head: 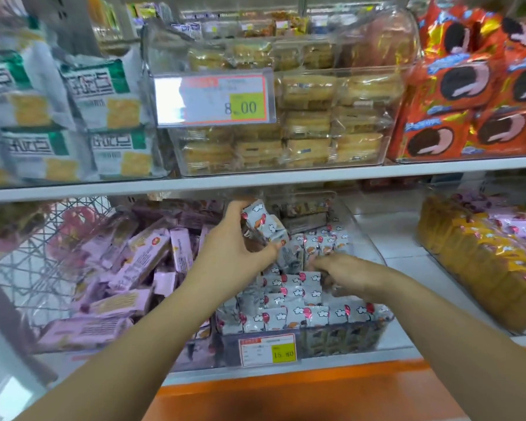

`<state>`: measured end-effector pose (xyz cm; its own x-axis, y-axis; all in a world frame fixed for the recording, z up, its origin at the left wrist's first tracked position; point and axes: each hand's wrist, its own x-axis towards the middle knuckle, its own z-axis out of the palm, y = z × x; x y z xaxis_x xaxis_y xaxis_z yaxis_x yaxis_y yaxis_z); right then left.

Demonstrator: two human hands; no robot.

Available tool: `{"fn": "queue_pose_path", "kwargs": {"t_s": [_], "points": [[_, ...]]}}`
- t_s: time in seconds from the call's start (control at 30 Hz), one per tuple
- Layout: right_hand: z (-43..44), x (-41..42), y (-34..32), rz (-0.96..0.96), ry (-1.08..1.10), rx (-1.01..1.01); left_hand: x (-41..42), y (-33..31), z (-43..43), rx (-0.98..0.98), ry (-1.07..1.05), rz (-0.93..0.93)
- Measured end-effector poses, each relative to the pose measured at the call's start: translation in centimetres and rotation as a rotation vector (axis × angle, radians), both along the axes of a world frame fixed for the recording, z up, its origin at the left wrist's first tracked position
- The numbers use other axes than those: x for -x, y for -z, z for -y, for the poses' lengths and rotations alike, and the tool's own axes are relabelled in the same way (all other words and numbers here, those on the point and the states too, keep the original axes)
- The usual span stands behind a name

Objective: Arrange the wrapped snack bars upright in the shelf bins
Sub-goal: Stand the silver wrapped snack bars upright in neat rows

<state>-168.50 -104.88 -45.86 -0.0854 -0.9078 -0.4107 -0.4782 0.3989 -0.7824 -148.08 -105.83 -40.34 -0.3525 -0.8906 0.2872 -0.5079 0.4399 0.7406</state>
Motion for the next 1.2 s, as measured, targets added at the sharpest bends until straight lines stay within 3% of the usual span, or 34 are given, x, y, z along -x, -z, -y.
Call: {"fn": "queue_pose_path", "kwargs": {"t_s": [0.47,0.67,0.77,0.9,1.07,1.2], "points": [[-1.2,0.8,-0.2,0.285,0.003,0.412,6.1,0.8,1.8,0.054,0.059,0.102],[-1.3,1.1,0.1,0.204,0.008,0.4,6.0,1.4,3.7,-0.087,0.159,0.193],[-1.2,1.0,0.1,0.263,0.001,0.361,5.3,1.4,4.2,-0.116,0.184,0.26],[-0.6,1.2,0.4,0.245,0.129,0.337,5.1,1.6,4.7,-0.145,0.208,0.304],[-0.4,1.4,-0.1,0.041,0.237,0.49,5.0,1.5,4.9,-0.157,0.301,0.402],[-0.1,1.0,-1.0,0.022,0.225,0.61,5.3,2.0,4.6,-0.093,0.357,0.529]]}}
